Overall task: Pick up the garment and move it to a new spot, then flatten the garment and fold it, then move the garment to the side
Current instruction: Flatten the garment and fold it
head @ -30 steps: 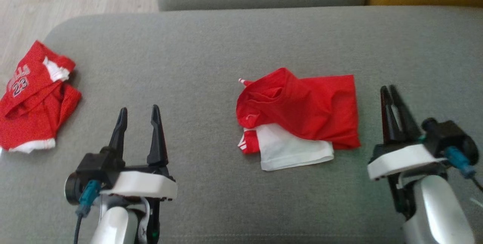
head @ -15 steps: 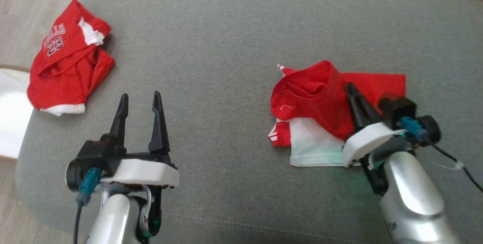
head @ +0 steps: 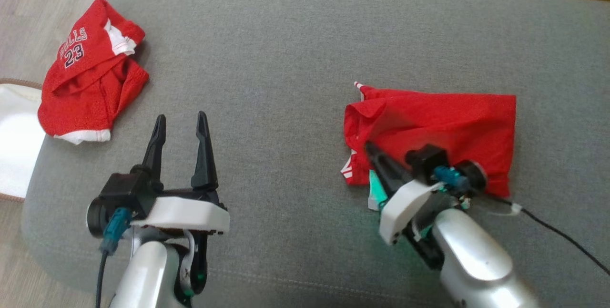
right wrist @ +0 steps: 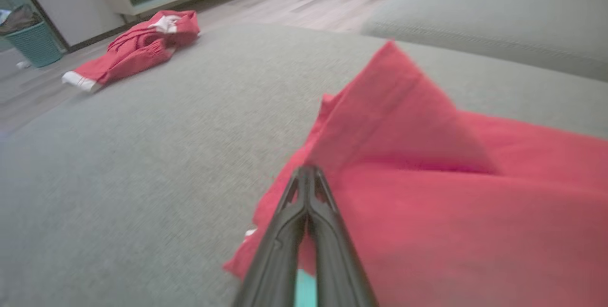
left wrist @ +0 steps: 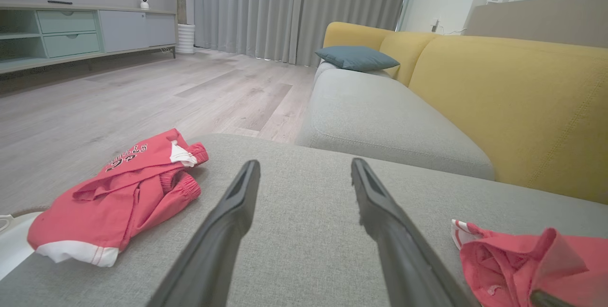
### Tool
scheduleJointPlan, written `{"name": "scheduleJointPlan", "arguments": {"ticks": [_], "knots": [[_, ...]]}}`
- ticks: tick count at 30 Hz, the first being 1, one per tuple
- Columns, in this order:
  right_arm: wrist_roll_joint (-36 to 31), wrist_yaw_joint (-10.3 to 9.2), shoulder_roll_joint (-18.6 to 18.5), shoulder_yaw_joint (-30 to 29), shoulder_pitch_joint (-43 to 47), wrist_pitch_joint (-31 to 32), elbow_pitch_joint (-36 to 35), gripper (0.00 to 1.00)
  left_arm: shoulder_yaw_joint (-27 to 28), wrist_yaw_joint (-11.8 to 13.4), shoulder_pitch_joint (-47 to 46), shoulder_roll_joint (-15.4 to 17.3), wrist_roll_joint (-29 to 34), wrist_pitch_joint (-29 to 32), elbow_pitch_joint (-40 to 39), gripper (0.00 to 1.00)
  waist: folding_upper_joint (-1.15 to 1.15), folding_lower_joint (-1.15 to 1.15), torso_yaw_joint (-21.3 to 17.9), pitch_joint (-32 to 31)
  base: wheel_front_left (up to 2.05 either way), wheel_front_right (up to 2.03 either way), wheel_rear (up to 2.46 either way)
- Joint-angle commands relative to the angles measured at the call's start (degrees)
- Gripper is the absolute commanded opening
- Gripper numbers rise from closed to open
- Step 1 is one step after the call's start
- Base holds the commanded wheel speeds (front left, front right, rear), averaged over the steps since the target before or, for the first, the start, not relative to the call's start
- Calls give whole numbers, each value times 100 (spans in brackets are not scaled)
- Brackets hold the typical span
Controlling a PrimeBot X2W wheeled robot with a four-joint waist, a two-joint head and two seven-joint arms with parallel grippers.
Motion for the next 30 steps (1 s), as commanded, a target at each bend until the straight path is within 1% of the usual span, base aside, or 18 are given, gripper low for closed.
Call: {"name": "scheduleJointPlan", "arguments": {"ticks": [1, 5, 7, 8, 11, 15, 18, 20, 23, 26, 30], "knots": [[106, 10, 53, 213, -181, 14, -147, 0, 193, 10, -210, 45, -14, -29, -176, 100, 0, 0, -17, -10, 0, 0, 0], [387, 10, 54, 684, -171, 146, -120, 0, 196, 14, -210, 45, -20, -29, -169, 100, 0, 0, -65, -39, 0, 0, 0], [463, 10, 39, 746, -204, 96, -168, 0, 198, 18, -204, 45, -20, -29, -163, 100, 0, 0, -87, -54, 0, 0, 0], [501, 10, 19, 686, -238, 31, -221, 0, 201, 23, -202, 45, -19, -29, -161, 100, 0, 0, -99, -61, 0, 0, 0], [497, 10, -57, 313, -374, -131, -380, 0, 222, 31, -182, 45, -17, -29, -169, 100, 0, 0, -142, -75, 0, 0, 0], [262, 10, -127, -364, -530, -153, -487, 0, 207, 21, -163, 45, -27, -29, -176, 100, 0, 0, -153, -63, 0, 0, 0], [73, 10, -125, -830, -615, -36, -443, 0, 178, 21, -187, 45, -45, -29, -189, 100, 0, 0, -133, -25, 0, 0, 0], [-35, 10, -105, -970, -662, 113, -339, 0, 167, 16, -205, 45, -50, -29, -192, 100, 0, 0, -108, 9, 0, 0, 0], [-81, 10, -67, -841, -691, 324, -133, 0, 151, 7, -227, 45, -54, -29, -177, 100, 0, 0, -61, 32, 0, 0, 0], [-8, 10, -42, -446, -657, 472, 36, 0, 152, 7, -243, 45, -60, -29, -156, 100, 0, 0, -18, 31, 0, 0, 0], [279, 10, -48, 90, -556, 610, 71, 0, 182, 17, -236, 45, -62, -29, -139, 100, 0, 0, -5, -11, 0, 0, 0]]}}
